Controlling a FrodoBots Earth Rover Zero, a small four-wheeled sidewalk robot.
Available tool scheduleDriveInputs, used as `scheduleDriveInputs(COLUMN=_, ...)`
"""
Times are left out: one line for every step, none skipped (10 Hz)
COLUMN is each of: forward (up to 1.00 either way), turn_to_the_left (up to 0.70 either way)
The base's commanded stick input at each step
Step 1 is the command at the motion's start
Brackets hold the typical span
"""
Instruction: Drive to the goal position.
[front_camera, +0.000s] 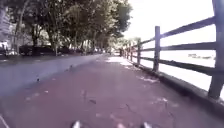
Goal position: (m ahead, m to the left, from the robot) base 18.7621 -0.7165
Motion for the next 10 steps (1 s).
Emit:
scheduleDriveInputs(forward=0.7, turn_to_the_left=0.0)
scheduleDriveInputs(forward=0.7, turn_to_the_left=0.0)
scheduleDriveInputs(forward=0.7, turn_to_the_left=0.0)
scheduleDriveInputs(forward=0.7, turn_to_the_left=0.0)
scheduleDriveInputs(forward=0.7, turn_to_the_left=0.0)
scheduleDriveInputs(forward=0.7, turn_to_the_left=0.0)
scheduleDriveInputs(forward=0.7, turn_to_the_left=0.0)
scheduleDriveInputs(forward=0.7, turn_to_the_left=0.0)
scheduleDriveInputs(forward=0.7, turn_to_the_left=0.0)
scheduleDriveInputs(forward=0.7, turn_to_the_left=0.0)
